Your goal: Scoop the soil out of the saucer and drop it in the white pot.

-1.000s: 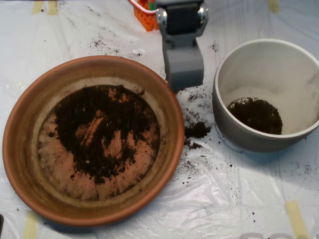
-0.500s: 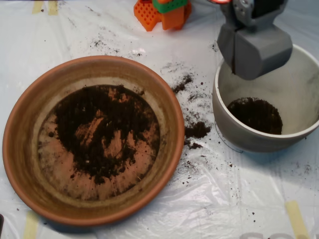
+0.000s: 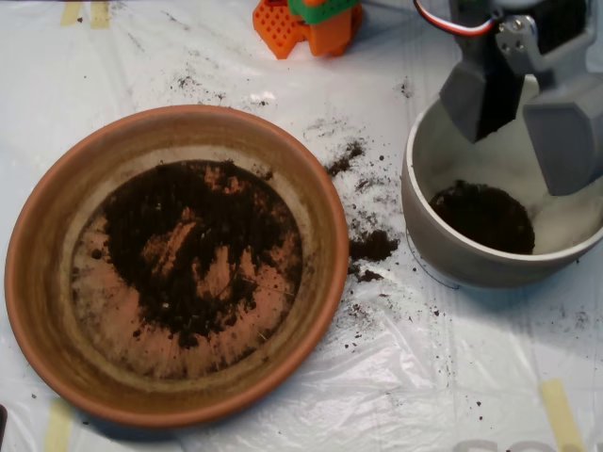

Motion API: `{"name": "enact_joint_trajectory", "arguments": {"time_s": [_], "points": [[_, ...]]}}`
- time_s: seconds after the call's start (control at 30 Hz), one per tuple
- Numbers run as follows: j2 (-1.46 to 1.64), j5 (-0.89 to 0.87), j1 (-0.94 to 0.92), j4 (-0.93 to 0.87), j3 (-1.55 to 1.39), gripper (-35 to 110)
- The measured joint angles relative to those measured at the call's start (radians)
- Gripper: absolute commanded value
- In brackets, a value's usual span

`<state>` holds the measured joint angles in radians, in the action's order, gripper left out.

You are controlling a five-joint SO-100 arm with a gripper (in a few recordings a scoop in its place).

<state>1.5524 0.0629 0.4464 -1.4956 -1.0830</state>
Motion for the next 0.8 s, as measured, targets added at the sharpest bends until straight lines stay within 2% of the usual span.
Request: {"name": "enact_joint_trajectory", "arguments": {"time_s": [0.37,0.67,0.8], "points": [[0.156,0.037,0.002,0.112,-0.301,35],[0.184,0.023,0.002,0.101,-0.305,36],[0.183,-0.021,-0.025,0.071,-0.209,35]]}}
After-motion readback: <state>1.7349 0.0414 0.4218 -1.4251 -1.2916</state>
